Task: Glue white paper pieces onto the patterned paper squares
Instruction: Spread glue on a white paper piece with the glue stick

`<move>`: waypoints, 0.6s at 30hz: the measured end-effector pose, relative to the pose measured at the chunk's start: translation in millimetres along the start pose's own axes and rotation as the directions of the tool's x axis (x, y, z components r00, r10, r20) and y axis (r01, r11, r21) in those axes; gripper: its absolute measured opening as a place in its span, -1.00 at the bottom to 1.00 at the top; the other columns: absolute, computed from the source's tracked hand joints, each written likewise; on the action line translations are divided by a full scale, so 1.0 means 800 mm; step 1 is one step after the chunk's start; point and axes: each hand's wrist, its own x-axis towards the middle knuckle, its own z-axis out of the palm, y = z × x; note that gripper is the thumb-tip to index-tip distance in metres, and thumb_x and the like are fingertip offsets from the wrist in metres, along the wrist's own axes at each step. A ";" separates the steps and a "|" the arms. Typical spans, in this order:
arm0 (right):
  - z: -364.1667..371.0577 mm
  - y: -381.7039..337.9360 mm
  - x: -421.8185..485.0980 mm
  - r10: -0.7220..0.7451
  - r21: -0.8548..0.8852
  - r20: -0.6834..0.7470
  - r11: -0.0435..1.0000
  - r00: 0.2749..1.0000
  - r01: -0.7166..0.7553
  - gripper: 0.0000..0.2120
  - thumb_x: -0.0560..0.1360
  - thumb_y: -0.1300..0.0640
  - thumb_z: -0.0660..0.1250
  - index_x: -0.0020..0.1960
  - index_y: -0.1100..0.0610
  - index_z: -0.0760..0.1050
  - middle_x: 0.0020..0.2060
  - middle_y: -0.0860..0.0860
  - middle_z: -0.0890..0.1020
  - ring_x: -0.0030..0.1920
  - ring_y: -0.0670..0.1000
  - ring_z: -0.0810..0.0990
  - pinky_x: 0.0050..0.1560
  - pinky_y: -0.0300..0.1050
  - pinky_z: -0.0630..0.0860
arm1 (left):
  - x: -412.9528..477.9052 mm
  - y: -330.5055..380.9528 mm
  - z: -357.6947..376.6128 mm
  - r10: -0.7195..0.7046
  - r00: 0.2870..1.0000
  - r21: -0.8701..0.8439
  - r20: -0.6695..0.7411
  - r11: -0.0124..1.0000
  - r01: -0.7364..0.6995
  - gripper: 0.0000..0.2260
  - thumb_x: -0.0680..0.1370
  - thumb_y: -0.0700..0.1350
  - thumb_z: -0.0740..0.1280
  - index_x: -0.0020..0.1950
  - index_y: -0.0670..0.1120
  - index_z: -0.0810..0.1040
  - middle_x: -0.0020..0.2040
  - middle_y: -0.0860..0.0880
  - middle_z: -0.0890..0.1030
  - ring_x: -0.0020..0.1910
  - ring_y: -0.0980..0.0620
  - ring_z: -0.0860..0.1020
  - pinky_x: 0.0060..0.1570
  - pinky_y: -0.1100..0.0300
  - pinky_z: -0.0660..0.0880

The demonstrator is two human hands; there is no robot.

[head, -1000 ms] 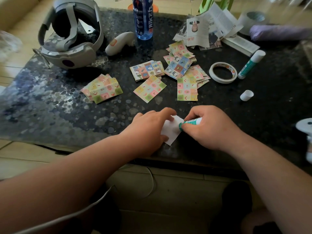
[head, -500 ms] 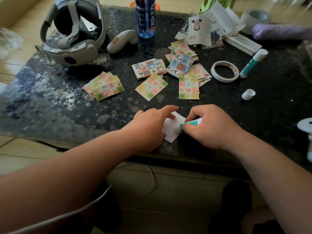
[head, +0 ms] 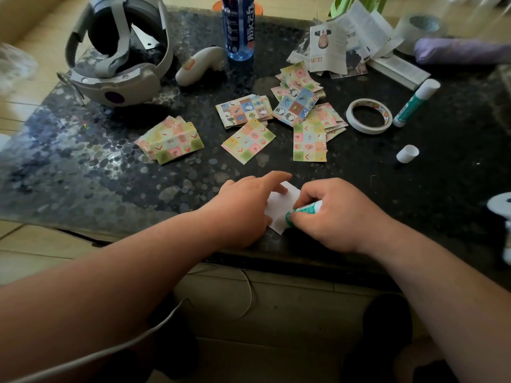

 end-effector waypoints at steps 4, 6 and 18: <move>-0.008 0.004 0.003 0.041 0.015 -0.089 0.999 0.995 -0.040 -0.86 0.45 -0.02 0.49 -0.20 0.00 0.60 -0.22 -0.08 0.62 -0.21 -0.07 0.60 -0.26 -0.12 0.53 | 0.000 0.001 -0.001 -0.003 1.000 0.001 0.007 1.000 0.003 -0.27 0.55 -0.17 0.41 0.56 0.23 0.12 0.41 0.29 0.44 0.30 0.13 0.42 0.35 0.00 0.26; -0.008 0.003 0.001 0.025 0.005 -0.050 1.000 0.998 -0.024 -0.87 0.46 -0.03 0.50 -0.19 -0.01 0.61 -0.22 -0.09 0.62 -0.20 -0.08 0.60 -0.24 -0.11 0.55 | 0.000 0.001 -0.001 0.000 1.000 0.004 0.010 1.000 0.000 -0.28 0.55 -0.17 0.40 0.57 0.23 0.11 0.41 0.29 0.44 0.31 0.13 0.42 0.34 0.00 0.25; -0.073 0.026 -0.025 0.000 0.514 0.139 0.855 0.990 -0.072 -0.94 0.58 0.12 0.38 -0.02 0.08 0.64 -0.40 0.06 0.55 -0.43 -0.03 0.45 -0.41 -0.21 0.42 | 0.034 0.018 -0.020 0.053 0.998 0.206 0.019 0.977 -0.056 -0.37 0.48 0.02 0.51 0.48 0.20 0.32 0.33 0.14 0.45 0.34 0.03 0.39 0.29 0.02 0.32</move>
